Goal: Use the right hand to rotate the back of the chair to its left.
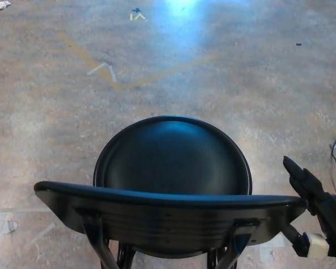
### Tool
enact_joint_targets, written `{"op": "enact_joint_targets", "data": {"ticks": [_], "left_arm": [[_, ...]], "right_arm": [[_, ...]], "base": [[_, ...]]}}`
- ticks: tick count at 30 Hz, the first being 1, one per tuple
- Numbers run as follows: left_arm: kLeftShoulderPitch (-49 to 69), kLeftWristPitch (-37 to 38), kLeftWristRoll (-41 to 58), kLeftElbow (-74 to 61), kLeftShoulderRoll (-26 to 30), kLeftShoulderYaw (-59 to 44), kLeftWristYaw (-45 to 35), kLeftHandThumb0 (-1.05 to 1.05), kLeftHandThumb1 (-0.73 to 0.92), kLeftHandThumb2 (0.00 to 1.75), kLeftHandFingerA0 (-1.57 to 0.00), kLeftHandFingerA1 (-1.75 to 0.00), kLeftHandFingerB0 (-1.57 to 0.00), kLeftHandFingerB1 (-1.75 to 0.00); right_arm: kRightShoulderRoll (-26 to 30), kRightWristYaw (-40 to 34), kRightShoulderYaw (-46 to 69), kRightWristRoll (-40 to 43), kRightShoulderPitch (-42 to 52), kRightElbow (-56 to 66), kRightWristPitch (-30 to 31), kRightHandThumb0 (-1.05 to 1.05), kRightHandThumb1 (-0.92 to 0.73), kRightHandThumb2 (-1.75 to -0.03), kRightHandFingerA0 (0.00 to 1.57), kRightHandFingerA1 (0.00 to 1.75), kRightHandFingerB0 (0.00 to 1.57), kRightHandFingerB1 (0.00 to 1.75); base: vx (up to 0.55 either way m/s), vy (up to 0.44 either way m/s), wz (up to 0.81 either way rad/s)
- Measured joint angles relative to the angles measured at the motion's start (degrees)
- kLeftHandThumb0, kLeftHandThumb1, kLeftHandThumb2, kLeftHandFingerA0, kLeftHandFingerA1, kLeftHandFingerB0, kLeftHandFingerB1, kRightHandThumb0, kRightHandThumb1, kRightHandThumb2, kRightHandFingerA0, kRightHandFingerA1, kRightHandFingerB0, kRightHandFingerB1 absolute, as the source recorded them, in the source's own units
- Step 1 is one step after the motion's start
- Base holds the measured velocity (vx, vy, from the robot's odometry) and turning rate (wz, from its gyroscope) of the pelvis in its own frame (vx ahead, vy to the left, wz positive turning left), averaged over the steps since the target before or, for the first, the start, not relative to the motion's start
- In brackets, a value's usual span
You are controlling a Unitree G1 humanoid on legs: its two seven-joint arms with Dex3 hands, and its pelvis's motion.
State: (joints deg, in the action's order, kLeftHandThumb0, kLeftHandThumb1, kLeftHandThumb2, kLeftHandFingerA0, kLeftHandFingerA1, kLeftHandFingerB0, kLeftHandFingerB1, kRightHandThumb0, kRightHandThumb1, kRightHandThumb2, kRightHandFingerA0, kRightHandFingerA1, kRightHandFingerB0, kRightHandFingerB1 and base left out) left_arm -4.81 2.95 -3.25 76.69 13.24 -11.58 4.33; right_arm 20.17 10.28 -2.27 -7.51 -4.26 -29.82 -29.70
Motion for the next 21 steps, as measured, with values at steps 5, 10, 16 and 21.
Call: {"op": "enact_joint_targets", "data": {"ticks": [5, 10, 16, 21], "left_arm": [[0.01, 0.00, 0.02, -0.02, 0.29, -0.20, -0.01, -0.49, 0.83, 0.64, -0.57, -0.51, -0.52, -0.45], [0.08, 0.01, 0.06, -0.02, 0.42, -0.63, -0.04, -0.48, 0.83, 0.64, -0.60, -0.52, -0.54, -0.46], [0.06, 0.01, 0.07, 0.00, 0.47, -1.17, -0.32, -0.48, 0.82, 0.64, -0.62, -0.51, -0.53, -0.45], [0.09, 0.01, 0.04, -0.02, 0.70, -1.10, -0.47, -0.48, 0.83, 0.64, -0.58, -0.52, -0.51, -0.45]], "right_arm": [[1.07, 1.66, -1.50, -0.35, 1.81, 5.09, 2.81, -1.03, -0.62, -0.67, 0.00, 0.00, 0.00, 0.00], [1.43, 3.97, -2.78, -0.21, 2.34, 7.19, 5.20, -1.01, -0.70, -0.62, 0.00, 0.00, 0.00, 0.00], [1.59, 5.25, -5.38, -1.07, 2.59, 10.03, 7.52, -1.04, -0.72, -0.62, 0.00, 0.00, 0.00, 0.00], [1.48, 5.87, -8.57, -2.58, 2.58, 13.35, 9.24, -1.05, -0.71, -0.63, 0.00, 0.00, 0.00, 0.00]], "base": [[0.00, 0.000, 0.00], [0.00, 0.000, 0.00], [0.00, 0.000, 0.00], [0.00, 0.000, 0.00]]}}
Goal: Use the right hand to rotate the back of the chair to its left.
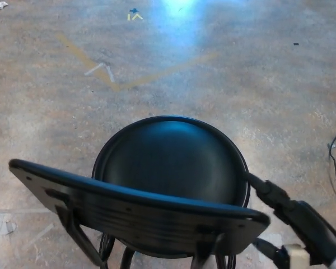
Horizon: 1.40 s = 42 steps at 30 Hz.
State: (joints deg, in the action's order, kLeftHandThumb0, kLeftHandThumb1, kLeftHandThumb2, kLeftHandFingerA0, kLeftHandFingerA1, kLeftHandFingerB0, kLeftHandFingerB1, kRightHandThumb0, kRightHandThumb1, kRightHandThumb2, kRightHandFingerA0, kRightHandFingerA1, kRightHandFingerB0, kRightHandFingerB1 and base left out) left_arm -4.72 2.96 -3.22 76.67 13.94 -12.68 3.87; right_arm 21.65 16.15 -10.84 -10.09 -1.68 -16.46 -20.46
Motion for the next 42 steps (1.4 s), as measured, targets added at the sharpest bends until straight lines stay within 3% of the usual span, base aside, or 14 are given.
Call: {"op": "enact_joint_targets", "data": {"ticks": [5, 6, 7, 12, 13, 18, 30, 42], "left_arm": [[-0.14, -0.01, 0.01, -0.02, 0.09, -0.02, -0.11, -0.48, 0.83, 0.64, -0.59, -0.52, -0.51, -0.45], [-0.14, -0.01, 0.02, -0.02, 0.12, -0.01, -0.14, -0.48, 0.82, 0.64, -0.58, -0.52, -0.51, -0.45], [-0.16, -0.01, 0.02, -0.03, 0.16, -0.01, -0.18, -0.48, 0.82, 0.64, -0.58, -0.52, -0.51, -0.45], [-0.16, -0.01, 0.05, -0.14, 0.18, -0.31, -0.18, -0.48, 0.82, 0.64, -0.59, -0.52, -0.53, -0.46], [-0.13, -0.02, 0.09, -0.12, 0.19, -0.47, -0.18, -0.47, 0.81, 0.64, -0.60, -0.52, -0.54, -0.46], [-0.23, -0.01, 0.30, -0.12, 0.25, -1.10, -0.22, -0.51, 0.78, 0.66, -0.57, -0.52, -0.48, -0.45], [-0.35, -0.01, 0.27, -0.10, 0.39, -0.48, -0.42, -0.49, 0.83, 0.64, -0.61, -0.53, -0.55, -0.47], [-0.68, -0.05, 0.14, -0.08, 0.73, 0.11, -0.38, -0.49, 0.83, 0.65, -0.62, -0.54, -0.53, -0.47]], "right_arm": [[-0.97, 0.20, -4.05, -2.25, -0.22, 3.04, 1.64, -1.05, -0.70, -0.61, 0.00, 0.00, 0.00, 0.00], [-1.26, 0.31, -4.78, -2.56, -0.26, 3.76, 2.07, -1.00, -0.50, -0.90, 0.00, 0.00, 0.00, 0.00], [-1.67, 0.52, -5.52, -2.85, -0.31, 4.50, 2.59, -1.03, -0.52, -0.93, 0.00, 0.00, 0.00, 0.00], [-4.14, 1.47, -9.51, -3.84, -0.97, 6.45, 3.98, -1.04, -0.52, -0.93, 0.00, 0.00, 0.00, 0.00], [-4.39, 1.61, -10.15, -4.14, -1.25, 6.57, 4.17, -1.05, -0.70, -0.61, 0.00, 0.00, 0.00, 0.00], [-5.67, 2.27, -13.33, -5.54, -3.68, 6.62, 4.91, -1.05, -0.68, -0.61, 0.00, 0.00, 0.00, 0.00], [-9.38, 3.02, -19.84, -9.78, -7.64, 6.53, 7.87, -1.05, -0.66, -0.60, 0.00, 0.00, 0.00, 0.00], [-18.54, 2.47, -24.92, -13.75, -20.82, -5.14, 11.11, -1.05, -0.69, -0.64, 0.00, 0.00, 0.00, 0.00]], "base": [[0.00, 0.000, 0.00], [0.00, 0.000, 0.00], [0.00, 0.000, 0.00], [0.00, 0.000, 0.00], [0.00, 0.000, 0.00], [0.00, 0.000, 0.00], [0.00, 0.000, 0.00], [0.00, 0.000, 0.00]]}}
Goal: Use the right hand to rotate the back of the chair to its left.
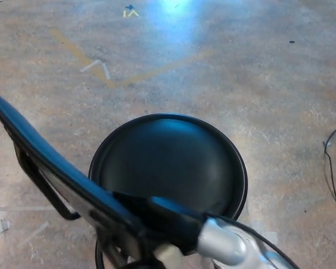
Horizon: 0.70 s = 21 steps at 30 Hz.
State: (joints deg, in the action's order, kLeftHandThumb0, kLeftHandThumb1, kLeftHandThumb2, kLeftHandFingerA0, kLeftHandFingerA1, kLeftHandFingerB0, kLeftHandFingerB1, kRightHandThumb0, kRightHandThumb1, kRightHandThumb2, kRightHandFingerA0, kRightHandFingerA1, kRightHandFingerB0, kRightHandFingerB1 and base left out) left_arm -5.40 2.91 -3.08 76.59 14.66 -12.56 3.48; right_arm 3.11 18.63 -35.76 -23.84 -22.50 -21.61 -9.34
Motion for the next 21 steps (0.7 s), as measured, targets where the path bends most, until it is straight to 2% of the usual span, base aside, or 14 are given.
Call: {"op": "enact_joint_targets", "data": {"ticks": [1, 2, 4, 5, 6, 7, 8, 17, 18, 21], "left_arm": [[-0.07, 0.00, 0.00, 0.01, 0.03, -0.02, 0.00, -0.49, 0.83, 0.65, -0.62, -0.54, -0.53, -0.47], [-0.09, -0.03, -0.01, 0.04, 0.09, -0.01, 0.00, -0.49, 0.82, 0.64, -0.61, -0.54, -0.53, -0.47], [-0.28, -0.11, 0.01, 0.07, 0.19, -0.18, 0.02, -0.49, 0.83, 0.65, -0.62, -0.54, -0.53, -0.47], [-0.36, -0.14, 0.02, 0.07, 0.21, -0.28, 0.02, -0.50, 0.83, 0.65, -0.60, -0.54, -0.53, -0.48], [-0.46, -0.17, 0.03, 0.07, 0.22, -0.39, 0.03, -0.49, 0.83, 0.65, -0.62, -0.52, -0.56, -0.47], [-0.54, -0.19, 0.08, 0.06, 0.23, -0.57, 0.02, -0.49, 0.83, 0.65, -0.62, -0.52, -0.56, -0.47], [-0.56, -0.19, 0.14, 0.06, 0.26, -0.69, 0.02, -0.50, 0.83, 0.64, -0.60, -0.53, -0.54, -0.47], [-0.76, -0.18, 0.13, 0.04, 0.27, -0.75, 0.01, -0.49, 0.84, 0.65, -0.61, -0.53, -0.54, -0.47], [-0.76, -0.18, 0.13, 0.05, 0.28, -0.74, 0.01, -0.50, 0.84, 0.65, -0.61, -0.52, -0.55, -0.47], [-0.77, -0.17, 0.11, 0.05, 0.28, -0.61, 0.02, -0.49, 0.83, 0.64, -0.61, -0.53, -0.55, -0.48]], "right_arm": [[-1.12, -0.54, -0.37, -0.49, -1.62, -2.11, -0.01, -1.05, -0.69, -0.64, 0.00, 0.00, 0.00, 0.00], [-2.04, -0.99, -0.63, -0.73, -2.96, -3.88, -0.04, -1.04, -0.55, -0.95, 0.00, 0.11, 0.00, 0.00], [-4.17, -2.04, -1.19, -1.36, -5.83, -7.74, -0.07, -1.05, -0.54, -0.92, 0.00, 0.11, 0.00, 0.00], [-5.17, -2.56, -1.42, -1.64, -7.15, -9.66, -0.07, -1.05, -0.66, -0.61, 0.00, 0.00, 0.00, 0.00], [-6.23, -3.14, -1.58, -1.90, -8.56, -11.63, -0.08, -1.03, -0.62, -0.80, 0.00, 0.00, 0.00, 0.00], [-7.12, -3.64, -1.69, -2.09, -9.79, -13.38, -0.08, -1.03, -0.62, -0.80, 0.00, 0.00, 0.00, 0.00], [-8.03, -4.08, -1.82, -2.26, -11.07, -15.29, -0.10, -1.05, -0.69, -0.62, 0.00, 0.00, 0.00, 0.00], [-8.08, -7.47, -4.12, -3.16, -15.96, -26.81, -1.79, -1.04, -0.71, -0.62, 0.00, 0.00, 0.00, 0.00], [-8.07, -7.86, -4.19, -3.23, -16.28, -27.92, -2.00, -1.05, -0.57, -0.89, 0.00, 0.15, 0.00, 0.00], [-8.03, -8.94, -3.88, -3.26, -17.16, -30.03, -2.77, -1.05, -0.59, -0.90, 0.00, 0.16, 0.00, 0.00]], "base": [[0.00, 0.000, 0.00], [0.00, 0.000, 0.00], [0.00, 0.000, 0.00], [0.00, 0.000, 0.00], [0.00, 0.000, 0.00], [0.00, 0.000, 0.00], [0.00, 0.000, 0.00], [0.00, 0.000, 0.00], [0.00, 0.000, 0.00], [0.00, 0.000, 0.00]]}}
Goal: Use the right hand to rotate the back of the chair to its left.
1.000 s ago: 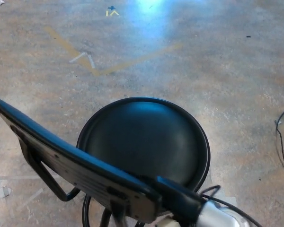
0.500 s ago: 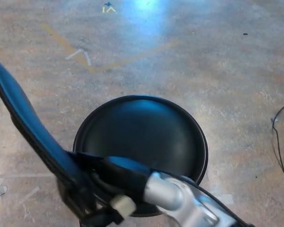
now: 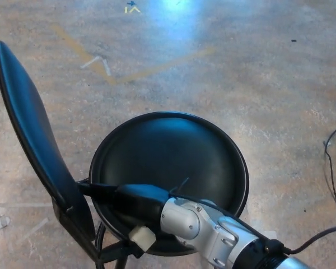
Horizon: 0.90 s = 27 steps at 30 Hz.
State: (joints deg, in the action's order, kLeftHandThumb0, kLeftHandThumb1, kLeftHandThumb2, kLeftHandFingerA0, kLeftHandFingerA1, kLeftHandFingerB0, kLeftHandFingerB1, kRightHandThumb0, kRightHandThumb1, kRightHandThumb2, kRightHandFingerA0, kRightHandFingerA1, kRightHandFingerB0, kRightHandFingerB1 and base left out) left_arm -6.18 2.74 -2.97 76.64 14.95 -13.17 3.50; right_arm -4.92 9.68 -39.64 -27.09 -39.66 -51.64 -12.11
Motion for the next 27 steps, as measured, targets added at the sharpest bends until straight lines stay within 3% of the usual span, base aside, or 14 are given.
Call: {"op": "enact_joint_targets", "data": {"ticks": [5, 6, 15, 16, 21, 27], "left_arm": [[0.00, 0.07, 0.05, 0.01, 0.00, -0.19, 0.00, -0.49, 0.83, 0.64, -0.63, -0.54, -0.55, -0.48], [-0.03, 0.07, 0.04, 0.00, 0.00, -0.22, -0.01, -0.49, 0.83, 0.64, -0.61, -0.53, -0.54, -0.47], [-0.25, -0.03, -0.16, 0.02, -0.04, 0.35, 0.00, -0.49, 0.83, 0.64, -0.61, -0.53, -0.53, -0.47], [-0.24, -0.03, -0.23, 0.03, -0.04, 0.45, 0.00, -0.48, 0.82, 0.64, -0.61, -0.53, -0.55, -0.47], [-0.21, -0.02, -0.27, 0.00, -0.05, 0.59, 0.00, -0.48, 0.81, 0.64, -0.58, -0.51, -0.51, -0.45], [0.17, 0.03, -0.21, -0.04, -0.10, 0.18, 0.01, -0.47, 0.82, 0.64, -0.59, -0.52, -0.52, -0.46]], "right_arm": [[0.09, -1.65, 0.86, 0.03, -0.76, -0.32, -1.51, -1.00, -0.58, -0.91, 0.00, 0.13, 0.00, 0.00], [0.14, -1.89, 1.19, 0.05, -0.72, 0.65, -1.81, -1.00, -0.74, -0.63, 0.00, 0.00, 0.00, 0.00], [3.76, -2.92, 4.12, 0.37, 8.45, 15.76, -3.48, -0.91, -0.77, -0.63, 0.00, 0.00, 0.00, 0.00], [4.89, -3.05, 4.66, 0.38, 10.08, 18.07, -3.67, -1.05, -0.70, -1.07, 0.00, 0.19, 0.00, 0.10], [12.07, -4.34, 10.00, 0.51, 19.26, 29.87, -4.96, -1.05, -0.72, -1.04, 0.00, 0.09, 0.00, 0.00], [21.19, -7.73, 21.76, 0.66, 33.67, 41.51, -7.15, -0.90, -0.71, -1.03, 0.00, 0.13, 0.00, 0.06]], "base": [[0.00, 0.000, 0.00], [0.00, 0.000, 0.00], [0.00, 0.000, 0.01], [0.00, 0.000, 0.00], [0.00, 0.000, 0.00], [0.00, 0.000, 0.00]]}}
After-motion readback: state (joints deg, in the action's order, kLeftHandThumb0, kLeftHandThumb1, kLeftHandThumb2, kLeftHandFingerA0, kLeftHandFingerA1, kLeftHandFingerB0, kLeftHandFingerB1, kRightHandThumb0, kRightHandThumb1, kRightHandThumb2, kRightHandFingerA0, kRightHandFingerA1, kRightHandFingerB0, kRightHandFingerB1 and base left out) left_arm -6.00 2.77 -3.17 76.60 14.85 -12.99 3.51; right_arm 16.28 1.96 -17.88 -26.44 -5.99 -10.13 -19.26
